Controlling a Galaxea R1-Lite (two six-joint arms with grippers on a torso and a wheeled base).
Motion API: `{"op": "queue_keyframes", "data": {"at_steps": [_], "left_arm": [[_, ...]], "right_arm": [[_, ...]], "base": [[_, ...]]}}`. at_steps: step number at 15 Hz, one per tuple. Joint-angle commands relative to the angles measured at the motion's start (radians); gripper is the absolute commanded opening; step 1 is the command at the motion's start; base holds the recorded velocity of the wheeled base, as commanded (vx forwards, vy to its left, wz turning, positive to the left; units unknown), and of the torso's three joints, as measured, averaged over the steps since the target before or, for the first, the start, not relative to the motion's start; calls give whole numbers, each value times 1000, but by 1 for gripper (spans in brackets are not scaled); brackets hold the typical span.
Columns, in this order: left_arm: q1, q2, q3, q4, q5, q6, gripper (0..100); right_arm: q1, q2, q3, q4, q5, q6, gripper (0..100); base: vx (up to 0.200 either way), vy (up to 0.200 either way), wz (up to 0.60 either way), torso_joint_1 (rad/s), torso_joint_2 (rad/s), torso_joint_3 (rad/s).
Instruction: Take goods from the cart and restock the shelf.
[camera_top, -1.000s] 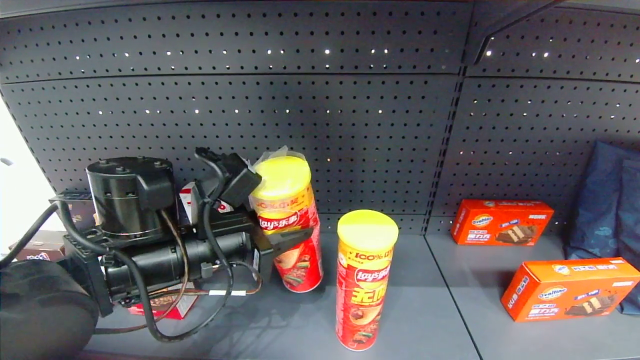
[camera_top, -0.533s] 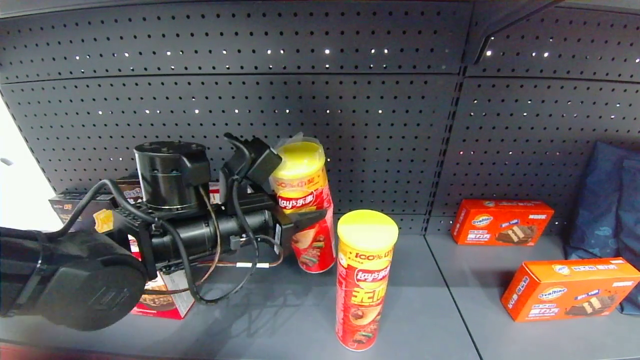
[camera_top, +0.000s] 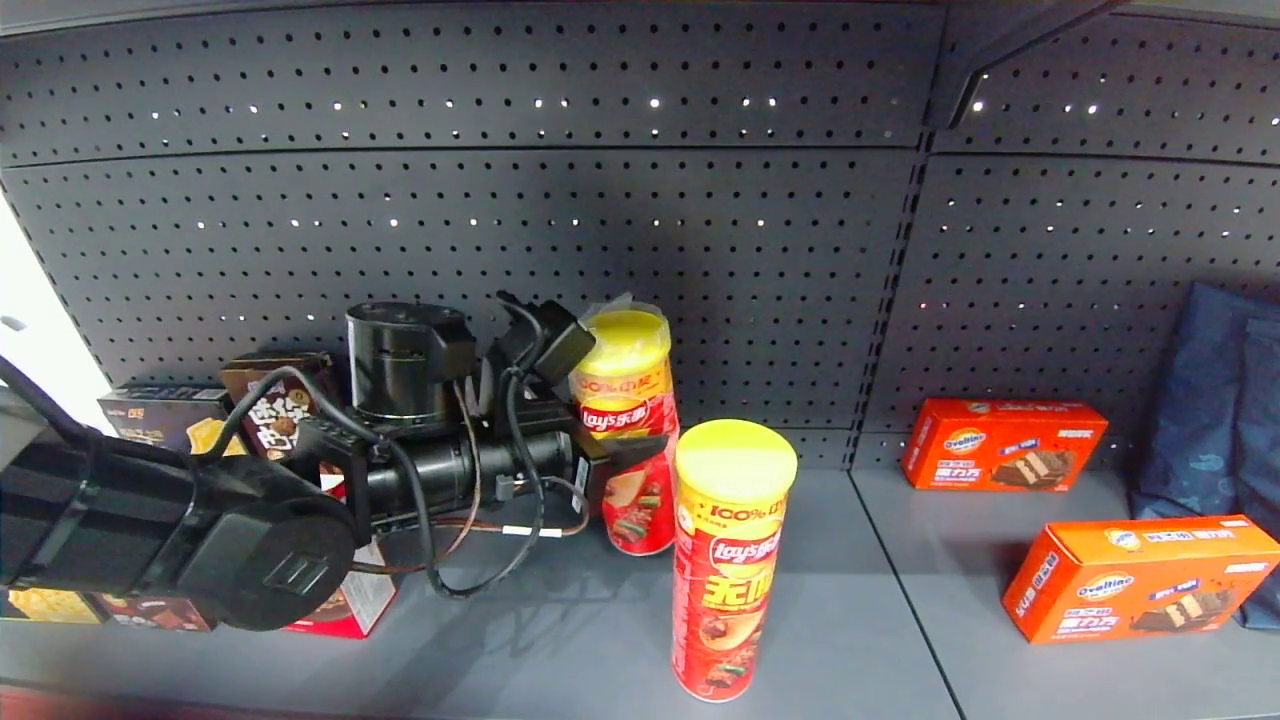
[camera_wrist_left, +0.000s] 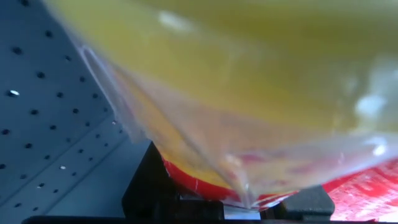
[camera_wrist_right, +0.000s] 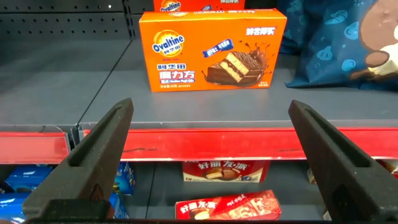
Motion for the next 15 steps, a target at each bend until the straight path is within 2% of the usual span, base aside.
{"op": "queue_keyframes", "data": {"at_steps": [1, 3, 5, 8, 11, 15], "left_arm": [[3, 38, -57, 65, 1, 2, 0], [10, 52, -147, 185, 4, 6, 0], [10, 81, -219, 248, 30, 33, 0], [9, 130, -279, 252, 43, 36, 0], [1, 173, -320, 252, 135, 31, 0], [-16, 185, -323, 243, 150, 26, 0]], "right_arm": [[0, 1, 0, 0, 0, 0, 100], [0, 1, 0, 0, 0, 0, 100], [0, 1, 0, 0, 0, 0, 100], [0, 1, 0, 0, 0, 0, 100], [0, 1, 0, 0, 0, 0, 100], [0, 1, -2, 0, 0, 0, 100]], "base": [[0, 0, 0, 0, 0, 0], [0, 0, 0, 0, 0, 0], [0, 0, 0, 0, 0, 0], [0, 0, 0, 0, 0, 0], [0, 0, 0, 0, 0, 0], [0, 0, 0, 0, 0, 0]]}}
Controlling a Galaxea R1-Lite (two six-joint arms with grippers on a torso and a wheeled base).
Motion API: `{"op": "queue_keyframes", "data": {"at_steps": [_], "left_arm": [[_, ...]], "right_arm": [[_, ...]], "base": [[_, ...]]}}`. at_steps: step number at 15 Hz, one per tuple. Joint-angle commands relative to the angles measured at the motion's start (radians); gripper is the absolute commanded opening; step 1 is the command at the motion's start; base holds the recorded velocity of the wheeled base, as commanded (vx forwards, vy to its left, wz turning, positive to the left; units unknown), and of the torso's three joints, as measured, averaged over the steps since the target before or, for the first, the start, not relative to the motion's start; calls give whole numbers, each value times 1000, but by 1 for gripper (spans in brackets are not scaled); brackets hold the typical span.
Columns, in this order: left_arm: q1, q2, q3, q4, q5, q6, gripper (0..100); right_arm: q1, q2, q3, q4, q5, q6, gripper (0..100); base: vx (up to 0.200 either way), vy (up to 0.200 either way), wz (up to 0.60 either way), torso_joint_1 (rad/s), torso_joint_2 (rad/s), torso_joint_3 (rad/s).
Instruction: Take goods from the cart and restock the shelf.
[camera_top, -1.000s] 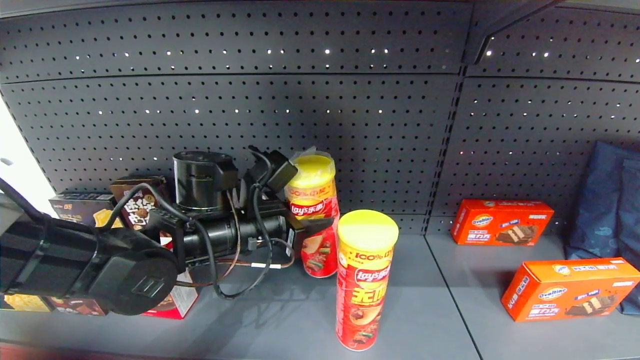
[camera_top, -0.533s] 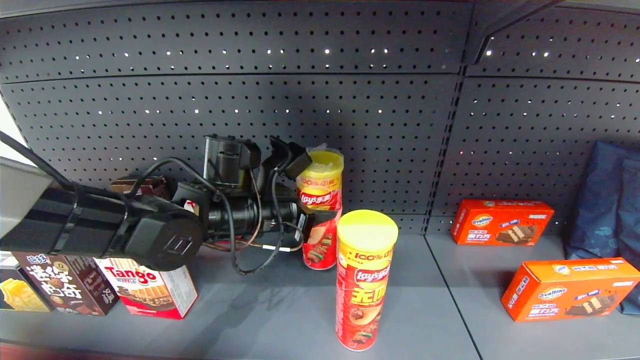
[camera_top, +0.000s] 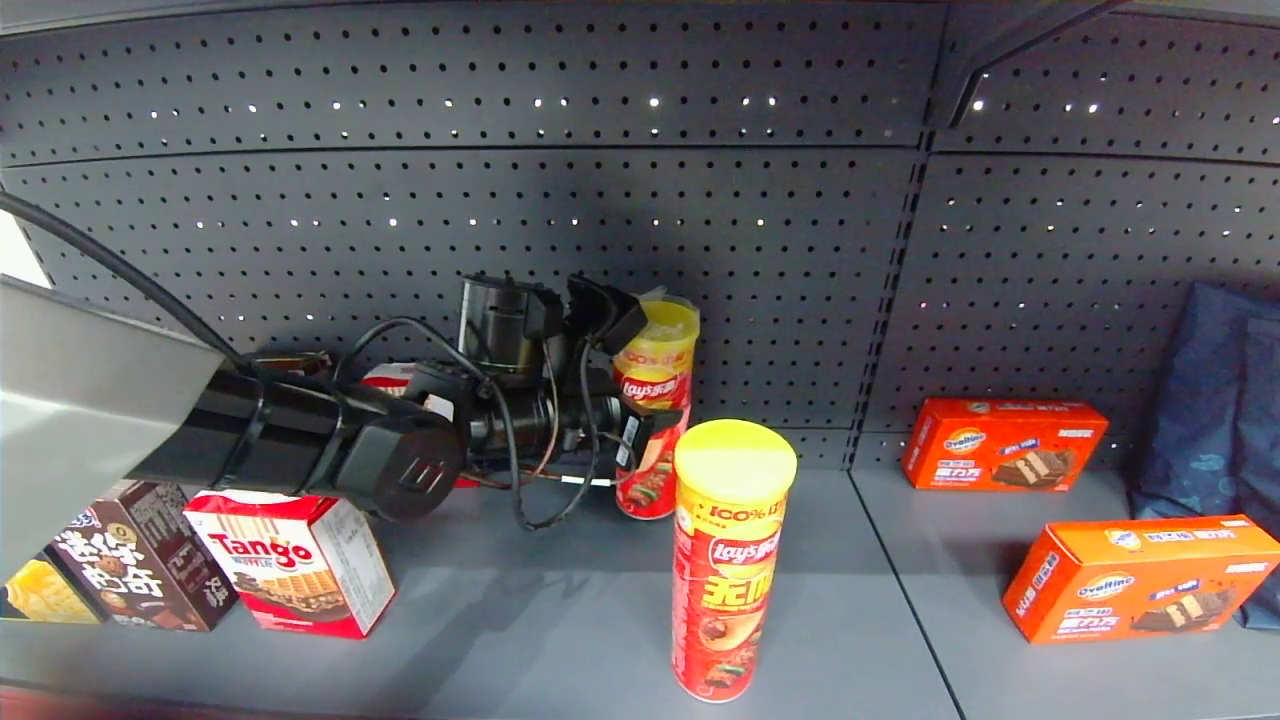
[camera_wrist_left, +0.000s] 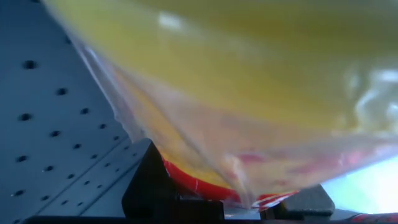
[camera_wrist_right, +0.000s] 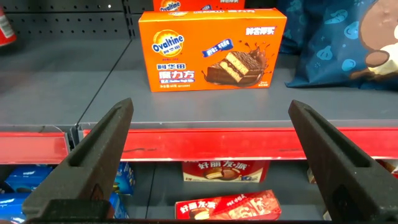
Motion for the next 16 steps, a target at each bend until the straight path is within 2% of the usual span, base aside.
{"op": "queue_keyframes", "data": {"at_steps": [1, 3, 6, 8, 10, 16], "left_arm": [[-13, 8, 2, -2, 7, -2, 0], [-25, 10, 6, -2, 30, -14, 0], [-31, 30, 0, -3, 55, -53, 0], [-45, 33, 0, -9, 99, -87, 0], [-50, 44, 2, -35, 102, -105, 0], [-48, 56, 2, -55, 104, -111, 0]], "right_arm": [[0, 1, 0, 0, 0, 0, 100], [0, 1, 0, 0, 0, 0, 100], [0, 1, 0, 0, 0, 0, 100], [0, 1, 0, 0, 0, 0, 100], [0, 1, 0, 0, 0, 0, 100], [0, 1, 0, 0, 0, 0, 100]], "base": [[0, 0, 0, 0, 0, 0], [0, 0, 0, 0, 0, 0], [0, 0, 0, 0, 0, 0], [0, 0, 0, 0, 0, 0], [0, 0, 0, 0, 0, 0], [0, 0, 0, 0, 0, 0]]}}
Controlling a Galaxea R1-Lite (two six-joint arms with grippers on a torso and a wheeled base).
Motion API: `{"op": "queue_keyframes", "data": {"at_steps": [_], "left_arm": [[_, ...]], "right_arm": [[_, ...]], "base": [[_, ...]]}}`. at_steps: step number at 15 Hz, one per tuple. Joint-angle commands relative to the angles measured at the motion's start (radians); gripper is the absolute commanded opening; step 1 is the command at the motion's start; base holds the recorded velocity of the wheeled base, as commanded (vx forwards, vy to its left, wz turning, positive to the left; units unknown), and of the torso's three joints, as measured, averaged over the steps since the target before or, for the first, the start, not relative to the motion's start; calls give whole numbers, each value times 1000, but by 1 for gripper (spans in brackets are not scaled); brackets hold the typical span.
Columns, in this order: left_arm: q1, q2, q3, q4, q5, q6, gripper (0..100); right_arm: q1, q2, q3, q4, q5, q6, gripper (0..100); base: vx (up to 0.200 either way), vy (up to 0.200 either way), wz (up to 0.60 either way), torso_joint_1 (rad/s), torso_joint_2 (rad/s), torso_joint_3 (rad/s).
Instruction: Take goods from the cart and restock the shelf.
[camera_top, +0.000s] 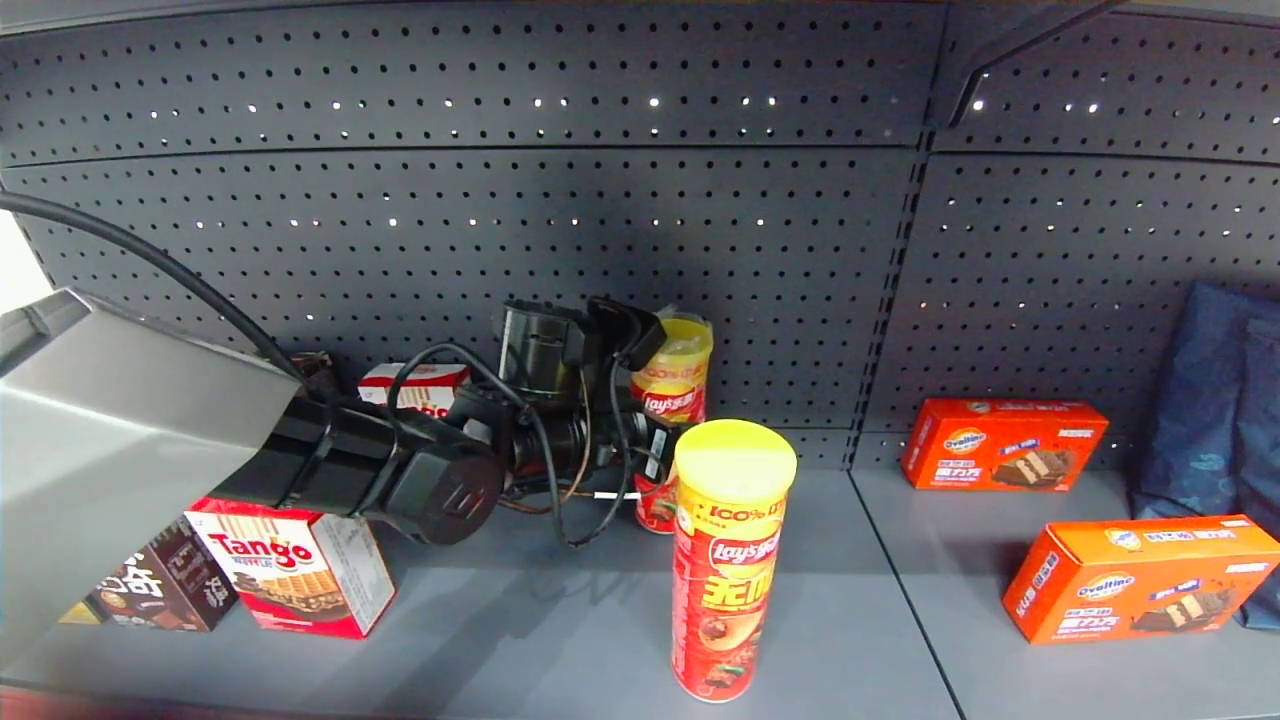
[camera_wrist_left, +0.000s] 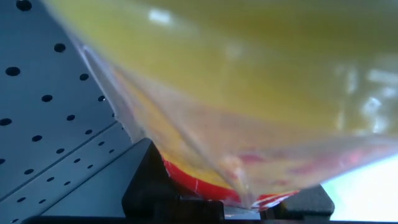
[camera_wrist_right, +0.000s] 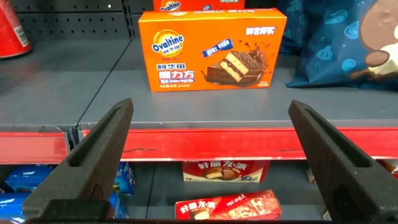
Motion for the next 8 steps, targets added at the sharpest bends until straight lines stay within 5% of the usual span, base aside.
{"op": "queue_keyframes", "data": {"at_steps": [1, 8], "left_arm": [[1, 10, -4, -1, 0, 0, 0], [7, 28, -22, -14, -1, 0, 0]], "right_arm": [[0, 1, 0, 0, 0, 0, 100], [0, 1, 0, 0, 0, 0, 100]], "base": [[0, 0, 0, 0, 0, 0], [0, 0, 0, 0, 0, 0]]}}
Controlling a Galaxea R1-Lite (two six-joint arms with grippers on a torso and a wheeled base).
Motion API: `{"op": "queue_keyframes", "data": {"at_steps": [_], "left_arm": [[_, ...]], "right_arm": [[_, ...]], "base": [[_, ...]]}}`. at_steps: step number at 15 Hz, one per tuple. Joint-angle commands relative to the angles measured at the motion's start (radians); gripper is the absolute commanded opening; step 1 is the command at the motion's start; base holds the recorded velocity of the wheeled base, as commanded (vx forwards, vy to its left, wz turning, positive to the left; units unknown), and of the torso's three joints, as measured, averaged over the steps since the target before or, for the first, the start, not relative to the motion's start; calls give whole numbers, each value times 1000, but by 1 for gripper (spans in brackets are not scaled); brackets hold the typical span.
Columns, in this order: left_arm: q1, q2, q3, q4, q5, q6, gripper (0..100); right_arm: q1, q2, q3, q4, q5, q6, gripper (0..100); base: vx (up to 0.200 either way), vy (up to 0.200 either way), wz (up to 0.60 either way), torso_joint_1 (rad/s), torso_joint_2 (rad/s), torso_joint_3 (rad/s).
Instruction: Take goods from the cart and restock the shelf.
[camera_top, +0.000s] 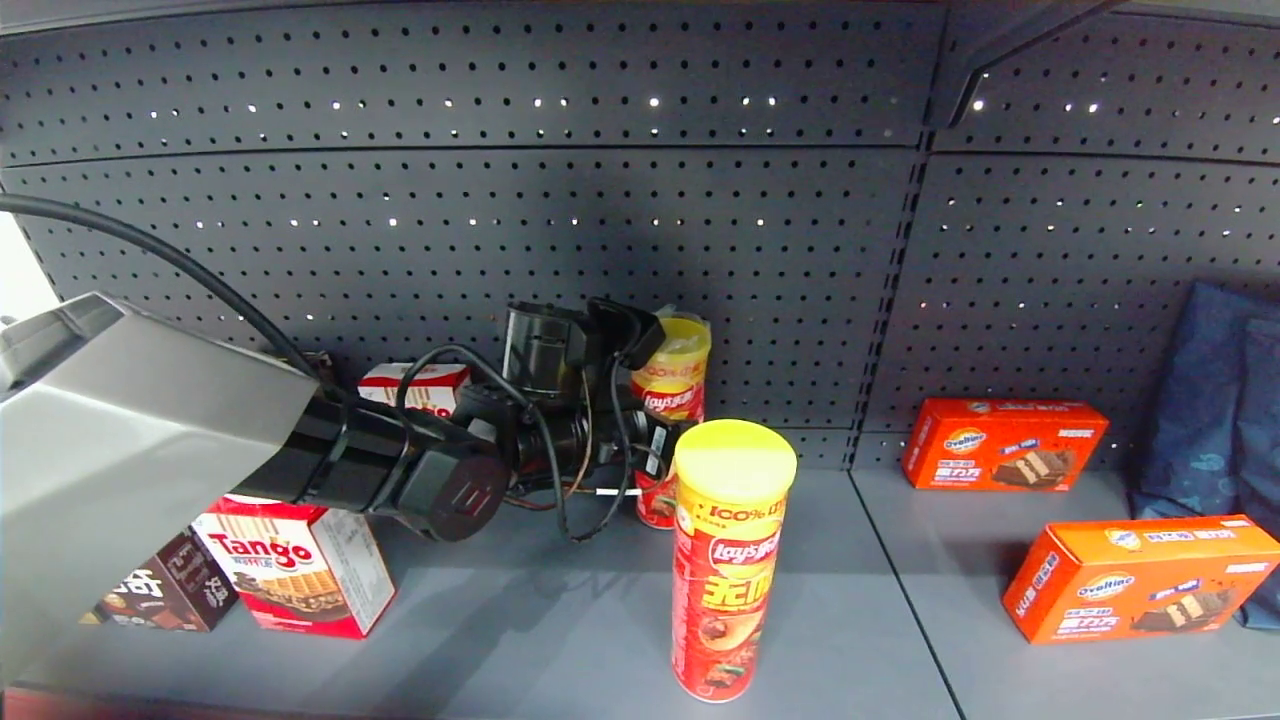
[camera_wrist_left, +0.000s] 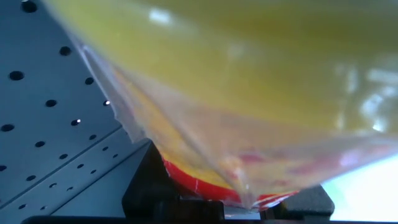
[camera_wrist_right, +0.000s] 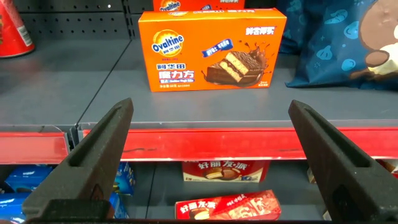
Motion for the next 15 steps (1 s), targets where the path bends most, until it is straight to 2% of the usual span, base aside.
{"op": "queue_keyframes", "data": {"at_steps": [1, 3, 4, 10, 15], "left_arm": [[0, 4, -4, 0, -1, 0, 0], [-3, 3, 5, -1, 1, 1, 0], [-5, 3, 3, -1, 1, 1, 100], [-6, -10, 39, -23, 19, 0, 100], [4, -123, 169, -23, 30, 0, 100]], "right_arm": [[0, 1, 0, 0, 0, 0, 100], [0, 1, 0, 0, 0, 0, 100], [0, 1, 0, 0, 0, 0, 100], [0, 1, 0, 0, 0, 0, 100], [0, 1, 0, 0, 0, 0, 100]], "base": [[0, 0, 0, 0, 0, 0], [0, 0, 0, 0, 0, 0], [0, 0, 0, 0, 0, 0], [0, 0, 0, 0, 0, 0], [0, 0, 0, 0, 0, 0]]}}
